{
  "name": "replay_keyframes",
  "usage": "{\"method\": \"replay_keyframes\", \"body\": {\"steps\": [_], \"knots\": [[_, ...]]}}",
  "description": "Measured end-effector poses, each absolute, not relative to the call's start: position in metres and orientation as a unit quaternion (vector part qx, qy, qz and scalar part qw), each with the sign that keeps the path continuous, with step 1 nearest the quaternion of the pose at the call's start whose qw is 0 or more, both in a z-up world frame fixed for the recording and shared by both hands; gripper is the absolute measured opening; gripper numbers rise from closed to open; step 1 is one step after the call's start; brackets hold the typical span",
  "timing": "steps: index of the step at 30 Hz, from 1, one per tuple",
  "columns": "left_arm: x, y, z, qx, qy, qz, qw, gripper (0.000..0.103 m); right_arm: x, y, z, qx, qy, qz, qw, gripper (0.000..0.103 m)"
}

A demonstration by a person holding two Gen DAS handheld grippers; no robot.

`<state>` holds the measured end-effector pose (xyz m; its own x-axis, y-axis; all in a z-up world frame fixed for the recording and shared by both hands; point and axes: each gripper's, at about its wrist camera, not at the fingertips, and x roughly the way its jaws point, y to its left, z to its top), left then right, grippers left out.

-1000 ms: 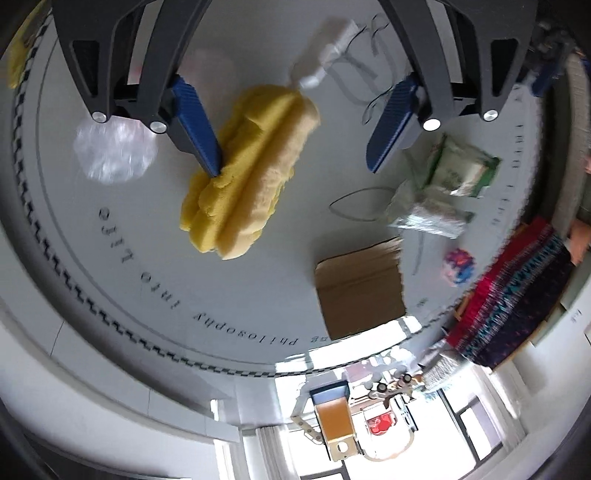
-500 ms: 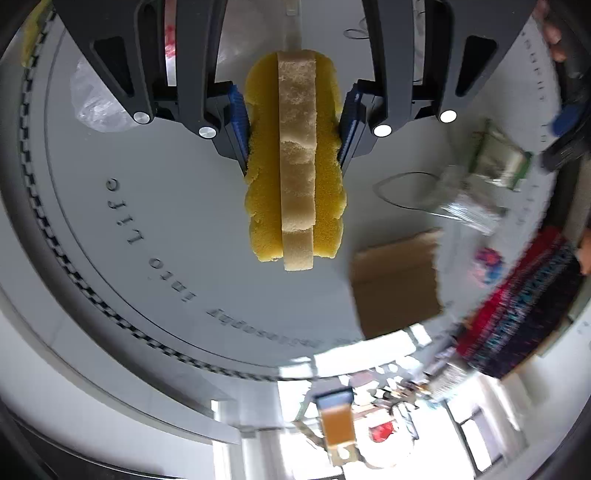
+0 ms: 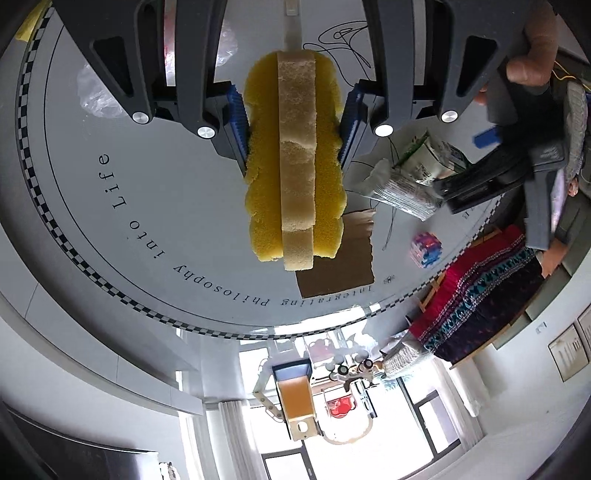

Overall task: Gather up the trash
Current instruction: 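Grasp the green snack pack with the left tool, then carry the sponge with the right tool while the left tool carries the snack pack to the trash bag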

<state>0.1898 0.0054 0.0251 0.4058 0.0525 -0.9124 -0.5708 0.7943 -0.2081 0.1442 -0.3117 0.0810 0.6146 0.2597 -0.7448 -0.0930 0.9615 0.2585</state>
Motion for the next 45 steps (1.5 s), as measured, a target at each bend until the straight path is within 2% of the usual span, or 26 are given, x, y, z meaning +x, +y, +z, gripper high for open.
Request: {"method": "replay_keyframes", "body": {"steps": [6, 8, 10, 13, 14, 32, 45], "knots": [[0.194, -0.007, 0.021, -0.238, 0.5, 0.183, 0.812, 0.096, 0.137, -0.317, 0.086, 0.102, 0.424, 0.101, 0.895, 0.044], [0.194, -0.007, 0.02, -0.246, 0.493, 0.148, 0.821, 0.084, 0.134, -0.317, 0.087, 0.102, 0.421, 0.103, 0.895, 0.044], [0.197, -0.003, 0.016, -0.258, 0.499, 0.107, 0.821, 0.082, 0.13, -0.317, 0.089, 0.104, 0.418, 0.106, 0.896, 0.044], [0.195, -0.002, 0.018, -0.259, 0.497, 0.061, 0.826, 0.068, 0.126, -0.315, 0.093, 0.107, 0.416, 0.111, 0.896, 0.044], [0.192, -0.004, 0.02, -0.255, 0.501, 0.054, 0.825, 0.066, 0.124, -0.314, 0.094, 0.109, 0.416, 0.114, 0.896, 0.044], [0.083, 0.014, 0.044, -0.194, 0.482, 0.009, 0.854, 0.053, 0.063, -0.256, 0.128, 0.085, 0.405, 0.153, 0.898, 0.044], [-0.007, 0.07, 0.066, -0.196, 0.446, 0.018, 0.873, 0.052, 0.013, -0.176, 0.15, 0.063, 0.406, 0.231, 0.882, 0.044]]}}
